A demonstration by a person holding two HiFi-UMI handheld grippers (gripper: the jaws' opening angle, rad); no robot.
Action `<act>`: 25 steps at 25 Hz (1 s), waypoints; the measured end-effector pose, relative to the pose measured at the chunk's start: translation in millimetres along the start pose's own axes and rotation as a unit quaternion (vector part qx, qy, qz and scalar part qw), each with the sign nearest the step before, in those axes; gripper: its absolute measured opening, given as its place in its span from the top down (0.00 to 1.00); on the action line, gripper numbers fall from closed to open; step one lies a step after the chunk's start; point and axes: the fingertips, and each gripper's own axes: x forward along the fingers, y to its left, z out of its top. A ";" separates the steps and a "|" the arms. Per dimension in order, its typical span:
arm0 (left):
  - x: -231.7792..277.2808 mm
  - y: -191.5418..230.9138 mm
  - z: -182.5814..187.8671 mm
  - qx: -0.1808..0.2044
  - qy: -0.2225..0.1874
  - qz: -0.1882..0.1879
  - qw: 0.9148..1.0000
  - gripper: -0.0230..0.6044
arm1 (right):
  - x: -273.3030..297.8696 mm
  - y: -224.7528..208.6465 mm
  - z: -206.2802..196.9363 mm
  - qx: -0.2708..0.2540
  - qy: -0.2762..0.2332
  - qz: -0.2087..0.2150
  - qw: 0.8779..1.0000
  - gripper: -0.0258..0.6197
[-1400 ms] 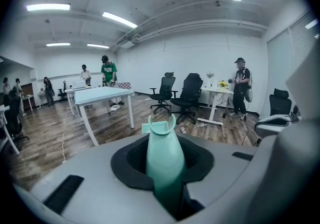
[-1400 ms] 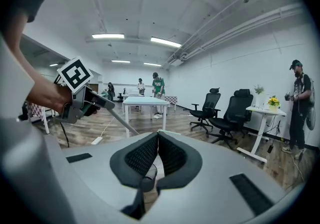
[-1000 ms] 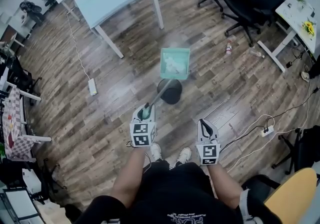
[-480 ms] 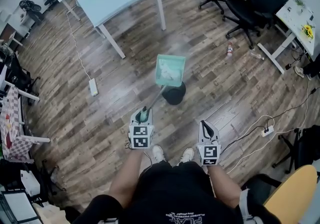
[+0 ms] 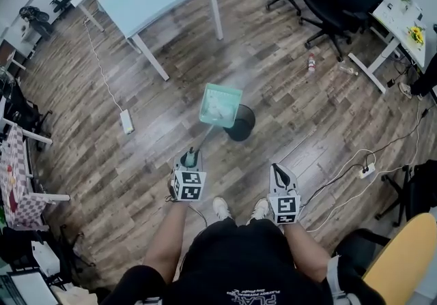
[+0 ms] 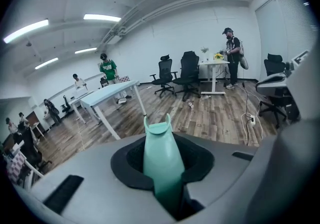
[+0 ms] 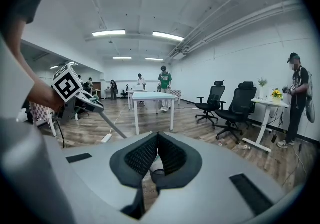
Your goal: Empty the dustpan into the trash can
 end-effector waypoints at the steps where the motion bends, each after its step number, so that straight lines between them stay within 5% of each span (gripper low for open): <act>1: 1.9 3.1 -2.2 0.005 0.003 0.001 1.000 0.81 | 0.0 1.7 -0.7 0.000 0.002 0.000 1.000 0.92; 5: 7.3 8.6 -6.6 0.052 0.011 0.004 0.999 0.81 | 0.0 5.0 -3.0 -0.001 0.006 -0.002 1.000 0.92; 10: 15.8 -5.0 -7.4 0.185 0.016 0.002 0.983 0.81 | 0.3 6.5 -6.8 0.001 0.010 -0.001 1.000 0.92; 13: 22.7 -18.3 -6.5 0.279 0.017 -0.004 0.960 0.81 | 0.5 4.2 -7.9 -0.001 0.012 -0.003 1.000 0.92; 18: 30.1 -41.0 -15.5 0.411 0.023 -0.021 0.911 0.81 | -2.9 2.4 -8.4 0.001 0.013 -0.003 1.000 0.92; 25: 30.8 -58.6 -21.1 0.499 0.020 -0.034 0.865 0.81 | -8.8 -0.6 -11.1 0.007 0.012 -0.001 1.000 0.92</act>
